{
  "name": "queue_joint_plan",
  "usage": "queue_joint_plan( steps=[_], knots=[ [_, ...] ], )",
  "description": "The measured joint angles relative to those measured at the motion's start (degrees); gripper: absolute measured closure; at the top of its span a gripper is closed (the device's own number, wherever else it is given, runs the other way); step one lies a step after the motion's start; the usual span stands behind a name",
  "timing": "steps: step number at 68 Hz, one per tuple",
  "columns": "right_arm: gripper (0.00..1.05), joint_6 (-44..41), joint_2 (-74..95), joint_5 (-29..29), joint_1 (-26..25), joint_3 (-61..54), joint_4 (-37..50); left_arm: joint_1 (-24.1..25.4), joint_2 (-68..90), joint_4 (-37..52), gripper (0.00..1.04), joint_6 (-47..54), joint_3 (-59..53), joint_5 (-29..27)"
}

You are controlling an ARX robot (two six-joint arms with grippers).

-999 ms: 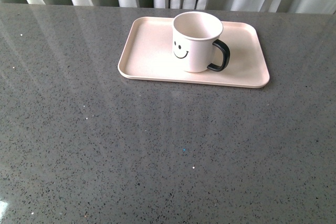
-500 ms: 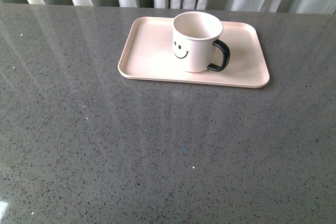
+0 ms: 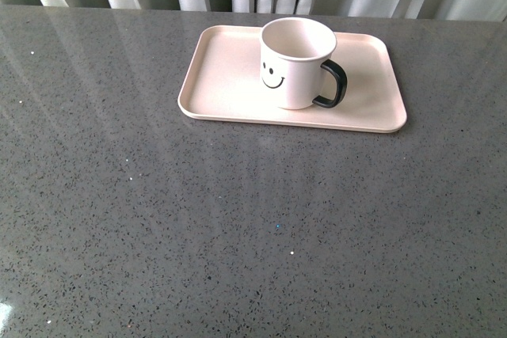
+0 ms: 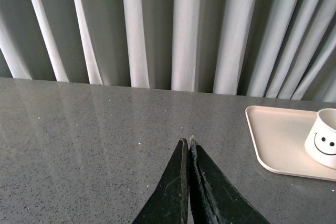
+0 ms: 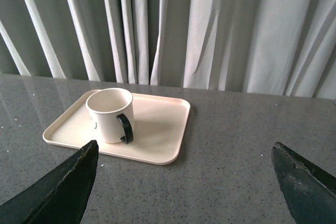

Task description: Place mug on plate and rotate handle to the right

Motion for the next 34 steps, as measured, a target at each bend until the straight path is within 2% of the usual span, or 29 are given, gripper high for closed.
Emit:
queue_joint_plan(
  steps=[9,34],
  knots=[
    [0.09,0.0,0.0,0.0,0.0,0.0,0.0,0.0,-8.4,-9.7,1.03,0.0,0.0,0.0],
    [0.09,0.0,0.0,0.0,0.0,0.0,0.0,0.1,-9.1,-10.1,1.03,0.1,0.0,0.0]
  ],
)
